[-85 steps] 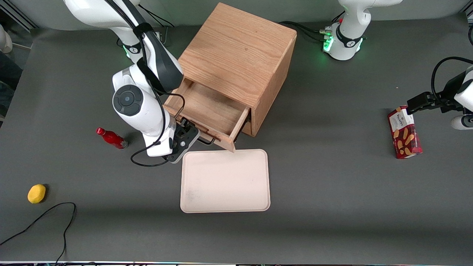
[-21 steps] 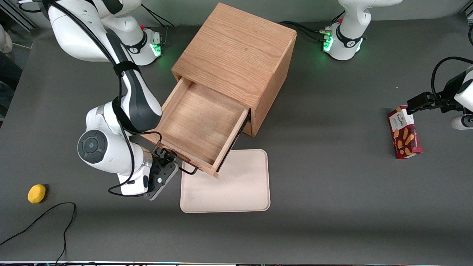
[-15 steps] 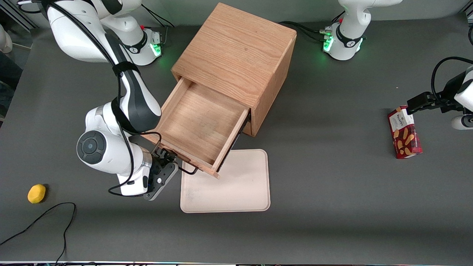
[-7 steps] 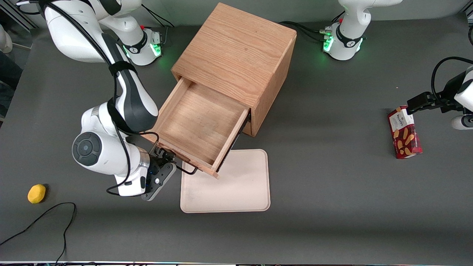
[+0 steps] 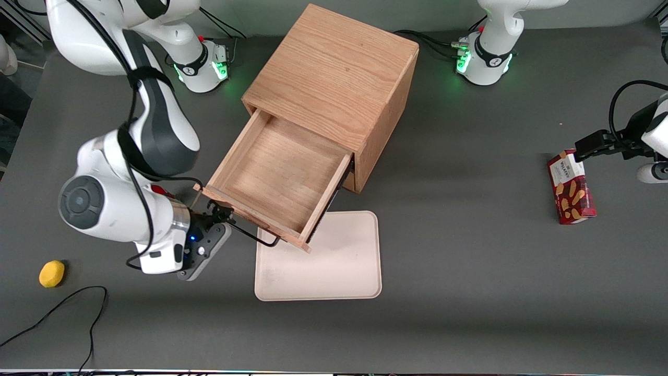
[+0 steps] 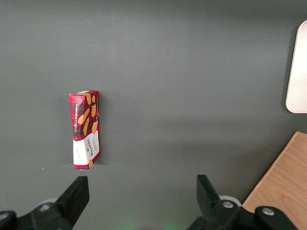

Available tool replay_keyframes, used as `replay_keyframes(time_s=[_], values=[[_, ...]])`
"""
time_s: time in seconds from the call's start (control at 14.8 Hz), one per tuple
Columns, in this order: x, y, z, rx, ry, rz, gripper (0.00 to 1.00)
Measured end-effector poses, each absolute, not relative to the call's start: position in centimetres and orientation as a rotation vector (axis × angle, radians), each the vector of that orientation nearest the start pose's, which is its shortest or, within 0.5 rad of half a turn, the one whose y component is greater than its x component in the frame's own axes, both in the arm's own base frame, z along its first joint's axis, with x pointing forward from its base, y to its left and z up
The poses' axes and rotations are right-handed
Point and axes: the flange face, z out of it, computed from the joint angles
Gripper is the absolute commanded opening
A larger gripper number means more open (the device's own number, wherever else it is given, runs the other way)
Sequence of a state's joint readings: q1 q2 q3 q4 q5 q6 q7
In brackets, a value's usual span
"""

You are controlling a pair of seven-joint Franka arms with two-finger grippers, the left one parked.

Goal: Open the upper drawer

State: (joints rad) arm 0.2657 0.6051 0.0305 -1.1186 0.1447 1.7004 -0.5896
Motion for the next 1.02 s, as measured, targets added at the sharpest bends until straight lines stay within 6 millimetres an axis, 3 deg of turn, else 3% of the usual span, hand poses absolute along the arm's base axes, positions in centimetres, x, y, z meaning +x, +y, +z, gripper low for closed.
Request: replay_keyframes(time_s=[0.61, 0.81, 1.02], values=[[64.7, 20.4, 57.4, -2.76, -1.148, -0.044, 1.0], [63.1, 18.8, 61.4, -2.782, -1.125, -0.101, 1.0], [61.2, 16.8, 64.1, -2.821, -1.049, -0.113, 1.0]])
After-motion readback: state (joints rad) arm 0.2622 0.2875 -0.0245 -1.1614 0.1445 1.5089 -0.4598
